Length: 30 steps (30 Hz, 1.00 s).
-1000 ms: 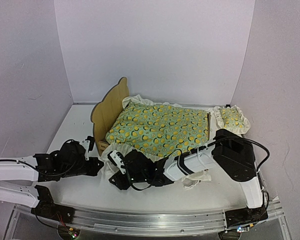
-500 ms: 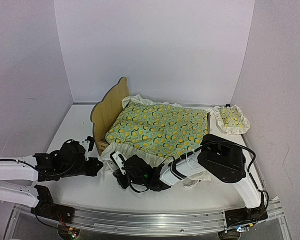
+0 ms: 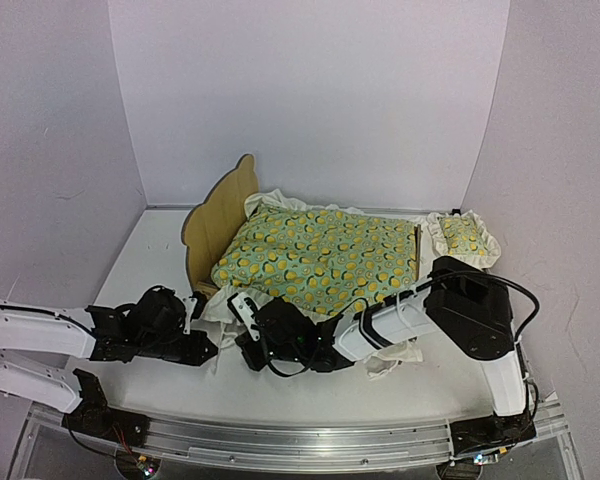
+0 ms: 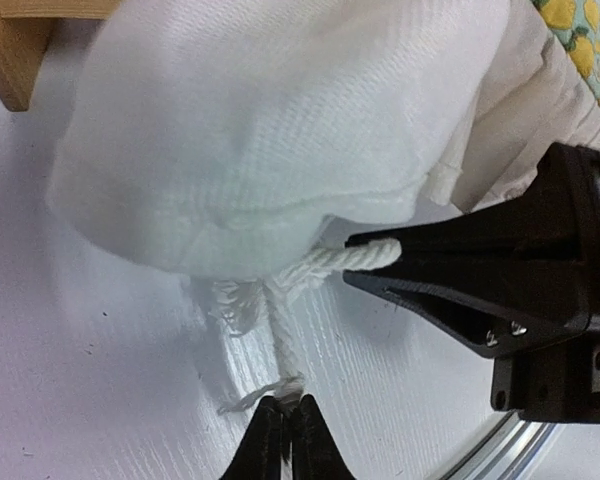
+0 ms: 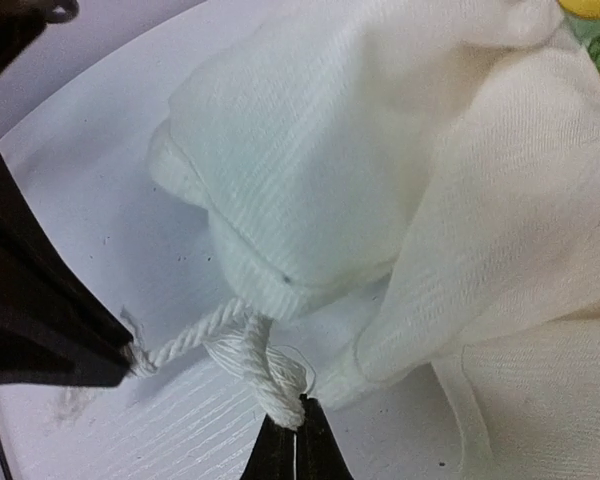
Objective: Set up the pet bed
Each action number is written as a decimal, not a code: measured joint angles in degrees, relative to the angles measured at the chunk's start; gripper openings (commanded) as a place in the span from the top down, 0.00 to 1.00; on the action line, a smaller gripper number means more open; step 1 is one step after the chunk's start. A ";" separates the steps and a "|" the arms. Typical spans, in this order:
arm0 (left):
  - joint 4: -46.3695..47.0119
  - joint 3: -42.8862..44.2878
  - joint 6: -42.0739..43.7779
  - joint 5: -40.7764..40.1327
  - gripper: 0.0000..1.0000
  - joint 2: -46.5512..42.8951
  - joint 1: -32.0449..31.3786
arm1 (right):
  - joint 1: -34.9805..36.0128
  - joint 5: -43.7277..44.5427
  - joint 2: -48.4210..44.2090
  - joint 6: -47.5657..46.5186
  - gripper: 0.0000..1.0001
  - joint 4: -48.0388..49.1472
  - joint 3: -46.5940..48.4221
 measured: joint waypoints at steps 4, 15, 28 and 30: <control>0.74 -0.04 0.31 4.46 0.48 1.20 2.89 | -0.26 -0.96 -0.22 -4.20 1.00 -2.34 1.70; 8.59 -1.11 -2.34 8.26 0.65 -0.90 10.99 | -0.39 -2.38 -0.22 -7.41 1.00 -8.15 5.25; 8.46 -2.62 0.46 8.55 0.24 -0.09 11.10 | -0.96 -5.07 -0.22 -5.49 1.00 -11.56 5.75; 7.76 -2.58 1.22 7.45 0.24 1.84 10.58 | -0.98 -5.33 -0.22 -5.46 1.00 -11.63 5.75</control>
